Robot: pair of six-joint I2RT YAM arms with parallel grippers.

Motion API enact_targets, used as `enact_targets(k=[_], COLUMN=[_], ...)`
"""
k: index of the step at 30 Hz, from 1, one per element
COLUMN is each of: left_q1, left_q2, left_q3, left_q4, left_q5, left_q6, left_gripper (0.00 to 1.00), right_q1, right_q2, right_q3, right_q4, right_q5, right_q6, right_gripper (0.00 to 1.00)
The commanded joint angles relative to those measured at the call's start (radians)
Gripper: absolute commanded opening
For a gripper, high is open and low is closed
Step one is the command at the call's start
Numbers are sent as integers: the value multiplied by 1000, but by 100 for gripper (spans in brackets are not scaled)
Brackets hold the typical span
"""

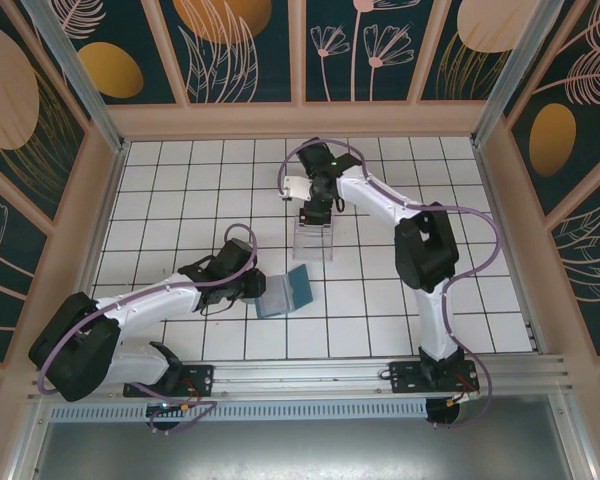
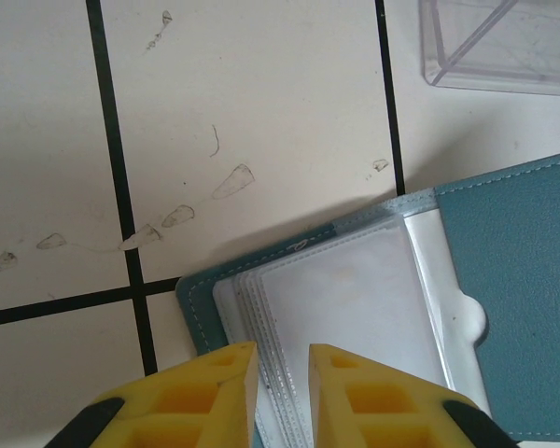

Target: Take the credit cards out of the card holder

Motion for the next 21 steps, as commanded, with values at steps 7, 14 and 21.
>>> enact_targets(k=[7, 14, 21], left_q1=[6, 6, 12], left_q2=[-25, -41, -71], left_q3=[5, -1, -1], left_q4=[-17, -27, -43], left_q5=[-10, -18, -51], left_q6=[-4, -7, -4], left_gripper=[23, 23, 22], right_q1=[-8, 11, 54], right_q2=[-69, -67, -128], right_q3=[-55, -68, -70], right_q4=[93, 90, 123], right_q5=[31, 6, -28], right_q6=[33, 82, 401], right_gripper=[44, 44, 44])
